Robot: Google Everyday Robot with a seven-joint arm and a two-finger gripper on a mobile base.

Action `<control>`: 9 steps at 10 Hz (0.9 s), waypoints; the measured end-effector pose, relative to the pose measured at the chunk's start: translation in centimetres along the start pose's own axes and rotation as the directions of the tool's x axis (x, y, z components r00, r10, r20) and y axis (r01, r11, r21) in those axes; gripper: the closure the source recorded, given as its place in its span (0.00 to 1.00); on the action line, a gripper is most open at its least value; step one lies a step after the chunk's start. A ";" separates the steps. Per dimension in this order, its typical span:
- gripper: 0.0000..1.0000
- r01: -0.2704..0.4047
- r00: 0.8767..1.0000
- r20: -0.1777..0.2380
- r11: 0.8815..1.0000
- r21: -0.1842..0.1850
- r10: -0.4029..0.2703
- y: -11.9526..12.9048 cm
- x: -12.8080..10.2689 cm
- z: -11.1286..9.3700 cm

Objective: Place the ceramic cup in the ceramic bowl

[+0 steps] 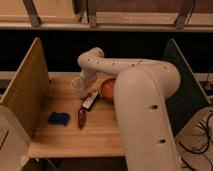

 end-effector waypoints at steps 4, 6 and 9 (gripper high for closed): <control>1.00 -0.102 0.985 0.152 0.985 0.137 0.081 -6.6 -5.6 -6.4; 1.00 -0.195 0.969 0.193 0.960 0.200 0.156 -11.5 -6.0 -8.6; 1.00 -0.345 0.929 0.224 0.906 0.244 0.293 -17.7 -4.4 -9.8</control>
